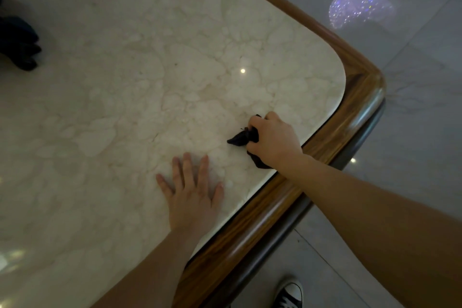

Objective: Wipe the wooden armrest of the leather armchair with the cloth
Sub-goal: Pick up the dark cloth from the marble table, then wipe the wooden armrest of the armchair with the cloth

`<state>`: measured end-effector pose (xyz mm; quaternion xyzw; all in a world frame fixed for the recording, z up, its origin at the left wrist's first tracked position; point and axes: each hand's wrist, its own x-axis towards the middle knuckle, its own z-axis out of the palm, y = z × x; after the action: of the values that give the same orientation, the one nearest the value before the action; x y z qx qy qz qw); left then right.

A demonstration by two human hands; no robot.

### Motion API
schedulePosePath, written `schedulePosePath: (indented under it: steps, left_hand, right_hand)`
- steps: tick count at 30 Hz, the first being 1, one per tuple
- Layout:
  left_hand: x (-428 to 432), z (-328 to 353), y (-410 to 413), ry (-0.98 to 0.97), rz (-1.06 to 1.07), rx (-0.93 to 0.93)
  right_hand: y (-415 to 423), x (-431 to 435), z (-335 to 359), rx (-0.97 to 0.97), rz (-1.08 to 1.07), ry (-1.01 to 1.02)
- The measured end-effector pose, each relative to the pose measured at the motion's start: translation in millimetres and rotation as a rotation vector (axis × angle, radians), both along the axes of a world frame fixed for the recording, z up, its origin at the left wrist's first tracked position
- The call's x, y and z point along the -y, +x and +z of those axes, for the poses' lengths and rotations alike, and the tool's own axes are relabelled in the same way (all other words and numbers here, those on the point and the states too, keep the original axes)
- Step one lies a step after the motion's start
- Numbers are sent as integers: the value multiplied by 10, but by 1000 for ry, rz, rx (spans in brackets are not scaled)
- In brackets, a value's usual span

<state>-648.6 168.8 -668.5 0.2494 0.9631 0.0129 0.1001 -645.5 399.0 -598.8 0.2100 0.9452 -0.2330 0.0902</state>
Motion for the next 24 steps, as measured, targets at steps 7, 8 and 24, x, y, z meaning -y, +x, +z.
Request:
schedulePosePath:
  steps: [7,8,24]
  left_hand:
    - [-87,441,-130,-53,35,151]
    - [-91,548,-135,-59,24,140]
    - [-446,2812,458,19,-229,-29]
  right_hand:
    - [322,-109,461,-49,-84,-6]
    - [367,-130,552,-55,-98,-4]
    - [1408,-210,2640,-236,-368,-115]
